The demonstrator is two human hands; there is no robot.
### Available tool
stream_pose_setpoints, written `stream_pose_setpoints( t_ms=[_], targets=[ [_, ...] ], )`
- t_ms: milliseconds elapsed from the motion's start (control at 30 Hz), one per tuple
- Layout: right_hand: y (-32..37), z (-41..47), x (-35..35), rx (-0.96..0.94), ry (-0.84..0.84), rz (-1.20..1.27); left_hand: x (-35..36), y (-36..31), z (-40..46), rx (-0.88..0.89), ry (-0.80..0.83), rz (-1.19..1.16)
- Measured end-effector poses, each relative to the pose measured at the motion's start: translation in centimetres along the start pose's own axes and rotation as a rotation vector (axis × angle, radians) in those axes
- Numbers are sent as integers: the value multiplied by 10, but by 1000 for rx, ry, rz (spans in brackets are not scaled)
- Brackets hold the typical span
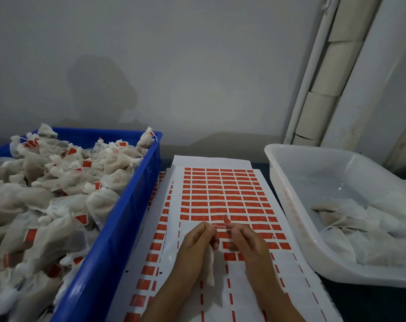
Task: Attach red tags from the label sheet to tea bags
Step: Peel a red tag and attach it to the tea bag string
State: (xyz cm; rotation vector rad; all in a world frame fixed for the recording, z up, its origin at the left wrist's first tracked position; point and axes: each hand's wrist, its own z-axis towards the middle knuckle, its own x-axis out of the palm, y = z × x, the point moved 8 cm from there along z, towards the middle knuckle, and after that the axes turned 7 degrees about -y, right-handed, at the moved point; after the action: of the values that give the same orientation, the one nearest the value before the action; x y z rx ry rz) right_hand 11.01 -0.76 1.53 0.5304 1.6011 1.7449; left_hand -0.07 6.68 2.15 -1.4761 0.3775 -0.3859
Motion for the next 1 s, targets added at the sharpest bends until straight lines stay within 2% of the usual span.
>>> stream_pose_setpoints(
  t_ms=[133,267,467,733,1000],
  targets=[
    [2,-3,12,20,70,5,11,-2,-6,41,90,-2],
    [2,-3,4,27,19,56,21,-1,-11,102,173,87],
    [5,-2,-6,-31,-53,1,19,4,-7,130,169,137],
    [7,-9,-3,-67,-29,-39,15,0,-6,208,143,190],
    [11,-12,-4,-128,-41,-52,12,-4,-10,341,92,368]
  ],
)
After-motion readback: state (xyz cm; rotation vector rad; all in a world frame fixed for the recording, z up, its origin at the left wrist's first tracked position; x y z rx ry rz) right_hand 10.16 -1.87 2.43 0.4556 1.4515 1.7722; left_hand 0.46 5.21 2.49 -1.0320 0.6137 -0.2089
